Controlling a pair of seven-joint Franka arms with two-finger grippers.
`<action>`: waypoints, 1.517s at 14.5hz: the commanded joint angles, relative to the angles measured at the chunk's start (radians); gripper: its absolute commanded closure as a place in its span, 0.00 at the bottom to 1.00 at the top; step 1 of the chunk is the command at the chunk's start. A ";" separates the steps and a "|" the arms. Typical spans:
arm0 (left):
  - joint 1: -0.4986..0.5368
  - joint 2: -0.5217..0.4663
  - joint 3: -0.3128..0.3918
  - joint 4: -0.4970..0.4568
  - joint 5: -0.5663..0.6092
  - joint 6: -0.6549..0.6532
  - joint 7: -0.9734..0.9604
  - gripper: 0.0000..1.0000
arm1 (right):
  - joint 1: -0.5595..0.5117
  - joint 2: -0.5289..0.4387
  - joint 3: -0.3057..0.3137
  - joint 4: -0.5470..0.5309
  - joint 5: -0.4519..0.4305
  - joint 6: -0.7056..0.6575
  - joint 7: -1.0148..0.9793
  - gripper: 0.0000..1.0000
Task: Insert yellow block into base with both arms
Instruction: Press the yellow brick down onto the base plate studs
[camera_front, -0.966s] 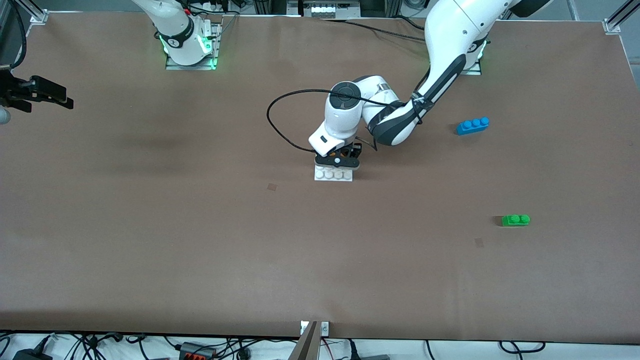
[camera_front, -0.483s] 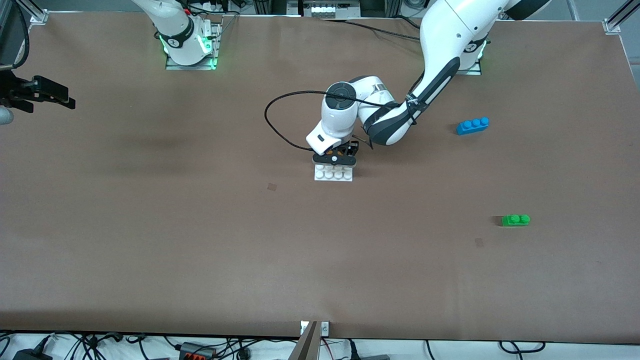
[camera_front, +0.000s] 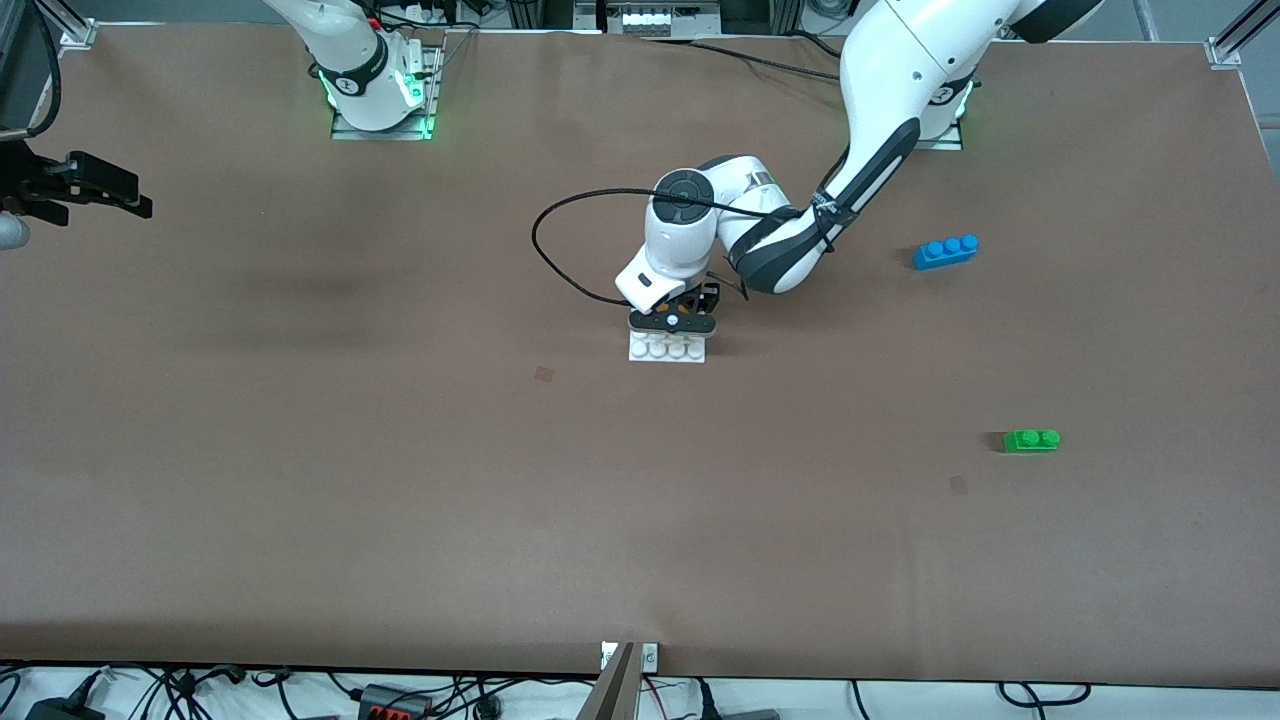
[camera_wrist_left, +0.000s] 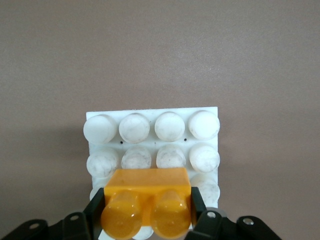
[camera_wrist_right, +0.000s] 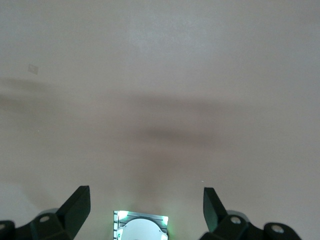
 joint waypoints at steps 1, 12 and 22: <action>-0.003 0.003 0.004 0.000 0.024 -0.001 -0.056 0.53 | 0.005 -0.005 0.004 0.002 -0.005 -0.009 0.006 0.00; 0.007 -0.008 -0.002 -0.039 0.022 -0.001 -0.067 0.52 | 0.005 -0.005 0.005 0.004 -0.002 -0.011 0.006 0.00; 0.007 -0.016 -0.012 -0.058 0.022 -0.001 -0.081 0.52 | 0.004 -0.005 0.005 0.004 -0.001 -0.009 0.006 0.00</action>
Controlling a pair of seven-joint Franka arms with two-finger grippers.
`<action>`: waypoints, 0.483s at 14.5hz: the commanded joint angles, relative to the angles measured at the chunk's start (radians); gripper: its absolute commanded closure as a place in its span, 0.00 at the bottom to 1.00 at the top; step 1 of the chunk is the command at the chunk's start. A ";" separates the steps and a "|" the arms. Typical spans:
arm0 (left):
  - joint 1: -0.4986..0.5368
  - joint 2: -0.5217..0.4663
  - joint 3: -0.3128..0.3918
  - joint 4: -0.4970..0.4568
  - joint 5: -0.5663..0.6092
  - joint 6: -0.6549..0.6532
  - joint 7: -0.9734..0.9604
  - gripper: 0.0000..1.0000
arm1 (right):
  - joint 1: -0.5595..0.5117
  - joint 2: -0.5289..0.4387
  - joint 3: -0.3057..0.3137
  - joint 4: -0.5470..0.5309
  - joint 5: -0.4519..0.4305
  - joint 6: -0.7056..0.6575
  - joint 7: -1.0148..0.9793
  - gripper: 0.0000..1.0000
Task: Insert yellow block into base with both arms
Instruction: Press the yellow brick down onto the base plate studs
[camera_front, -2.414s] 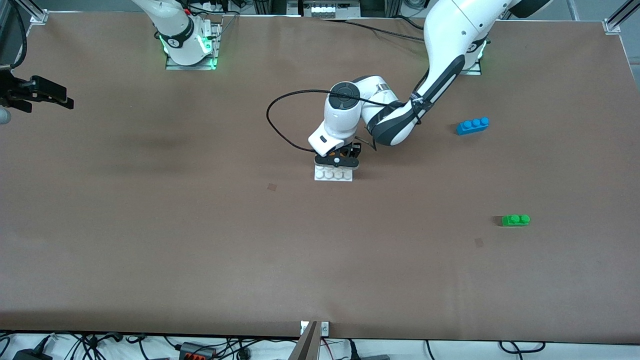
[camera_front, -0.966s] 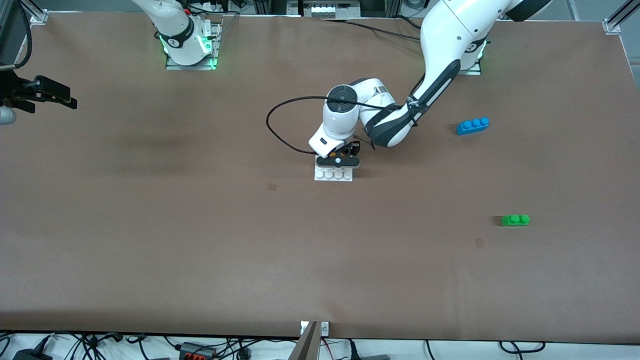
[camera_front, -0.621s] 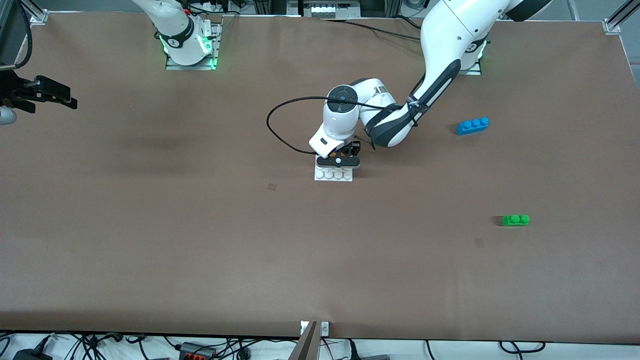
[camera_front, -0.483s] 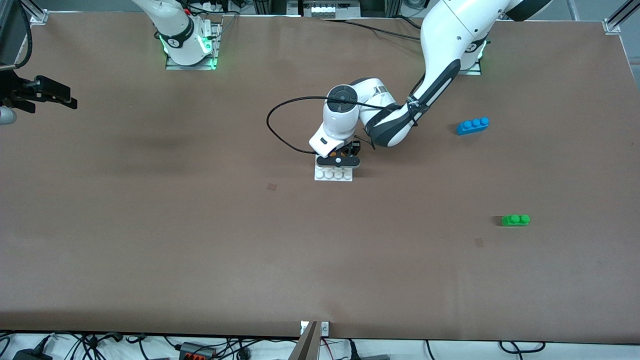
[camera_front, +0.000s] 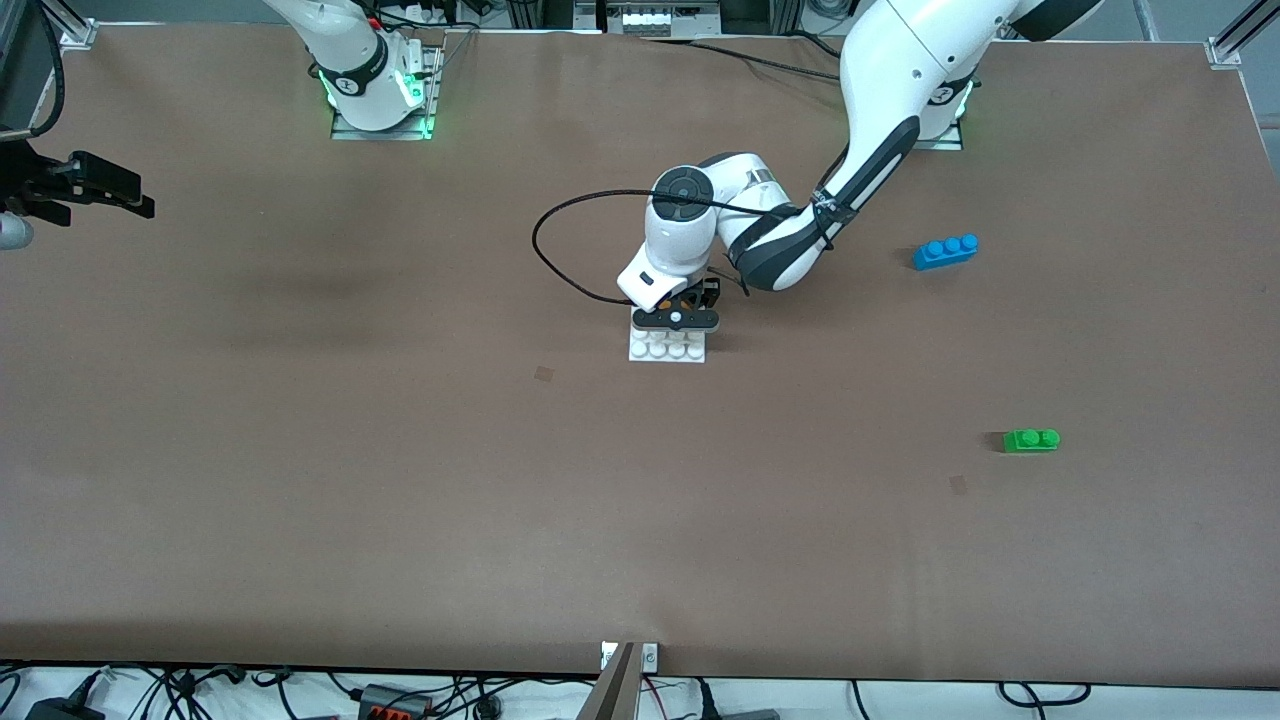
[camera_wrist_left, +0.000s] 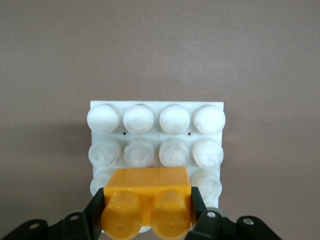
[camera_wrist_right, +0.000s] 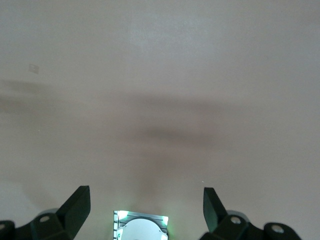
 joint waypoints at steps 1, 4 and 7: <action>0.004 -0.007 -0.002 -0.040 0.024 0.003 -0.025 0.52 | 0.001 -0.004 0.003 0.004 -0.001 -0.011 0.006 0.00; 0.003 -0.006 -0.002 -0.041 0.024 0.003 -0.025 0.52 | 0.001 -0.005 0.003 0.004 -0.001 -0.011 0.006 0.00; 0.000 -0.004 -0.002 -0.040 0.024 0.005 -0.025 0.51 | 0.001 -0.005 0.003 0.004 -0.001 -0.011 0.005 0.00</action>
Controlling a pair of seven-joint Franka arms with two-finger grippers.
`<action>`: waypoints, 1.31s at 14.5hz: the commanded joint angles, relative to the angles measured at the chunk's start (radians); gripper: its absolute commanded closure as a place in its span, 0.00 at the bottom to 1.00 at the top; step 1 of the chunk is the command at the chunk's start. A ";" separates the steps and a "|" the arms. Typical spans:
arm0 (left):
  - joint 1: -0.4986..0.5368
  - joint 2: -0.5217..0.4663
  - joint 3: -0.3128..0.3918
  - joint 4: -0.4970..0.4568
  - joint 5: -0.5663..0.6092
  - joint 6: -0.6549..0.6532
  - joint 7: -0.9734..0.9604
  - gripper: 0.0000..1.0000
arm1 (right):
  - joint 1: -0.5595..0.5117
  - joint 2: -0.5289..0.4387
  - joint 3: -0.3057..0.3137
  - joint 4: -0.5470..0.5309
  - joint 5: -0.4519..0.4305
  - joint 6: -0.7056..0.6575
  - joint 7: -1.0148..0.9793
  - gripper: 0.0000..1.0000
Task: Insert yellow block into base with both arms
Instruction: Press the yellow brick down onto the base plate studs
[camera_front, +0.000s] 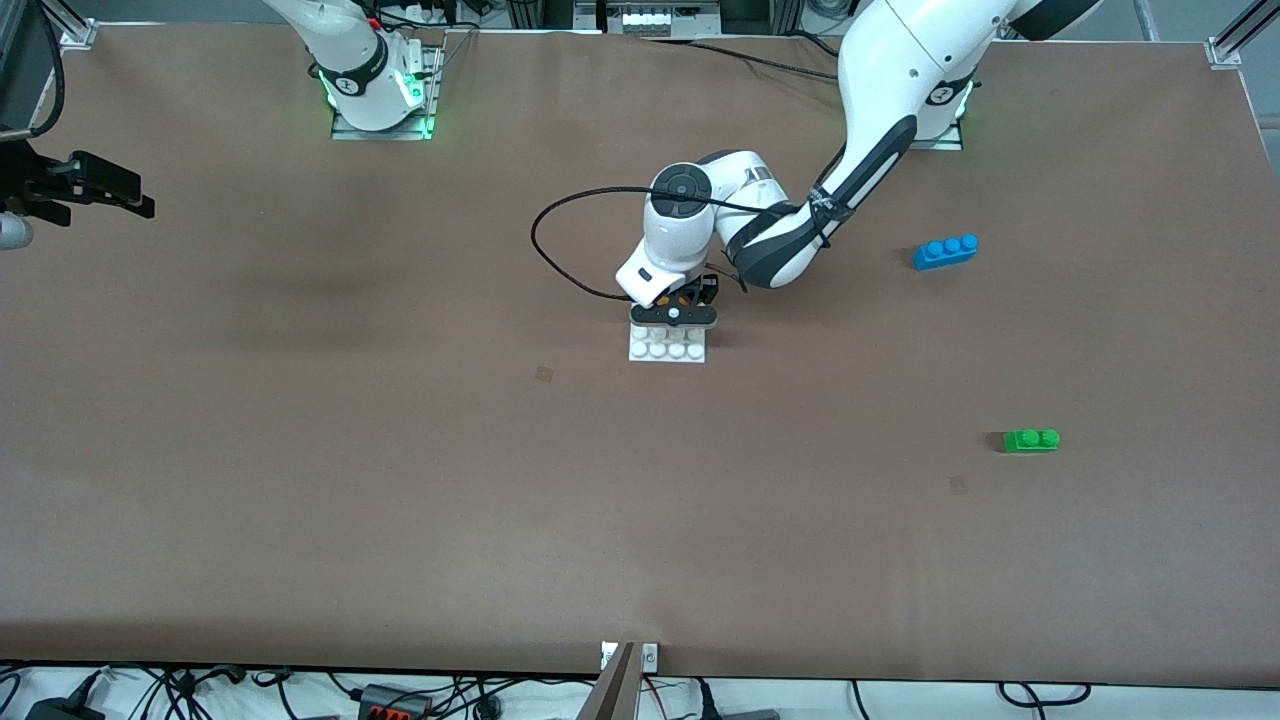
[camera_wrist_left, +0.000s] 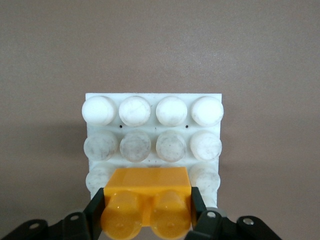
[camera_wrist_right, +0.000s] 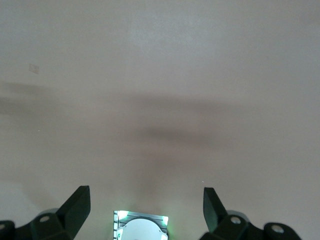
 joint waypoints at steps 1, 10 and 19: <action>0.002 -0.004 0.001 -0.030 0.024 0.000 -0.023 0.50 | 0.001 -0.005 0.003 0.004 -0.001 -0.011 0.005 0.00; 0.002 0.004 0.003 -0.030 0.030 0.016 -0.026 0.50 | 0.001 -0.004 0.002 0.004 -0.001 -0.011 0.005 0.00; 0.069 -0.088 -0.022 -0.025 -0.016 -0.028 -0.015 0.00 | 0.000 -0.005 0.002 0.004 -0.001 -0.011 0.003 0.00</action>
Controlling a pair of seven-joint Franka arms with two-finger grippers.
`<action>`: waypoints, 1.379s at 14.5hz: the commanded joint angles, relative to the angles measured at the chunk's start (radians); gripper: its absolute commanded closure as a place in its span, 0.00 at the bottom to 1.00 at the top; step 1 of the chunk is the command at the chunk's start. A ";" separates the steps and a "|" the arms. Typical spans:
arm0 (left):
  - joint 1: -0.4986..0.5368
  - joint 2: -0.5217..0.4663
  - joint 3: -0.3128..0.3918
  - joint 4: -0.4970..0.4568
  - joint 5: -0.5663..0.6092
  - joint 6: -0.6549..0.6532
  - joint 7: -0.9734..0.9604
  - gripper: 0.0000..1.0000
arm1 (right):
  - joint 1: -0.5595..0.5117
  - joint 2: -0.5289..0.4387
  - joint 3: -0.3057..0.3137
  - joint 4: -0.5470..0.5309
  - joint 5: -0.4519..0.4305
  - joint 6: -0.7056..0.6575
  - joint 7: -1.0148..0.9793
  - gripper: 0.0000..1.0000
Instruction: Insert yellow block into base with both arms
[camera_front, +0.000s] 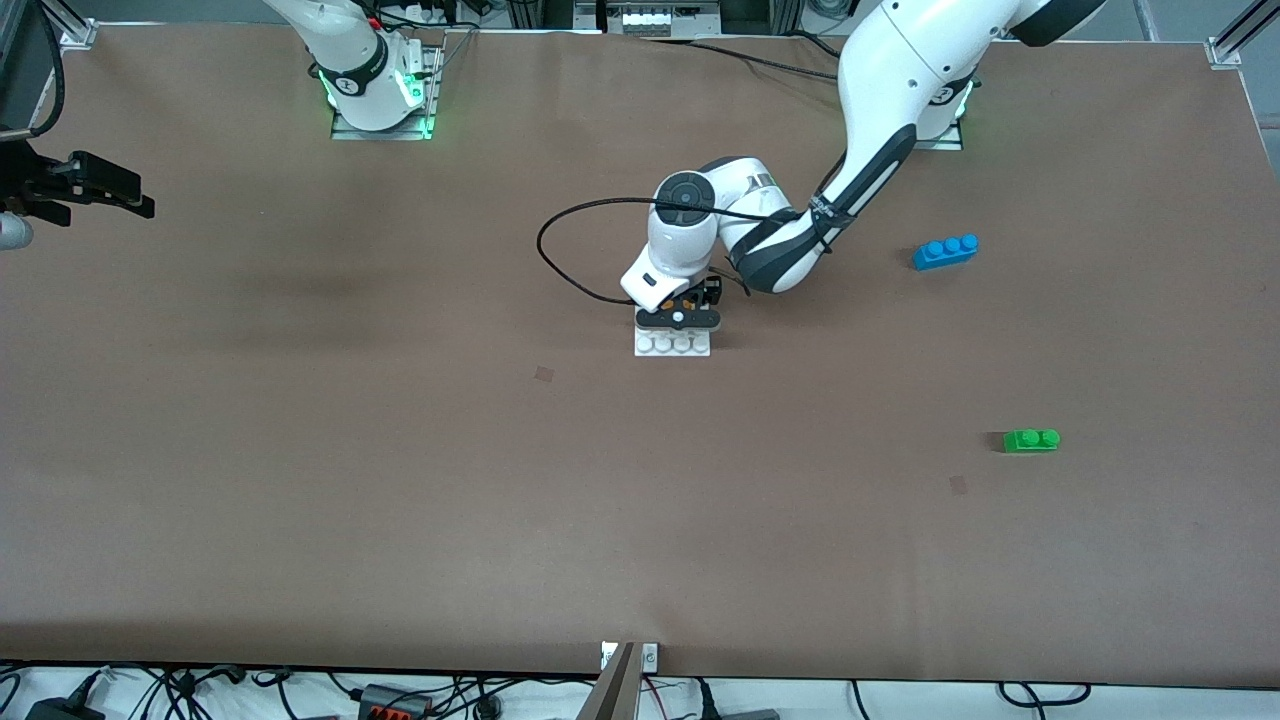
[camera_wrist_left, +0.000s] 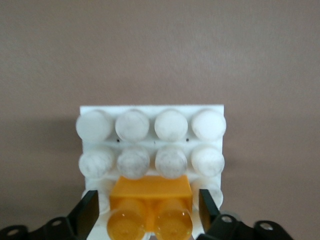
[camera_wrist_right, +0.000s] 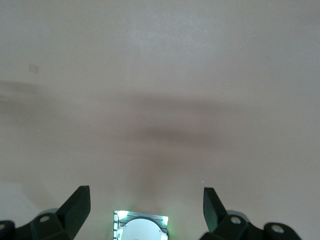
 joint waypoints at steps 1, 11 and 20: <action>0.096 -0.136 -0.051 -0.021 -0.061 -0.073 0.013 0.00 | 0.000 -0.004 0.002 0.004 -0.001 -0.011 0.003 0.00; 0.420 -0.490 0.081 -0.023 -0.426 -0.320 0.584 0.00 | 0.000 -0.005 0.002 0.004 -0.001 -0.011 0.006 0.00; 0.464 -0.634 0.286 0.124 -0.420 -0.645 0.808 0.00 | -0.002 -0.004 0.002 0.004 -0.001 -0.011 0.005 0.00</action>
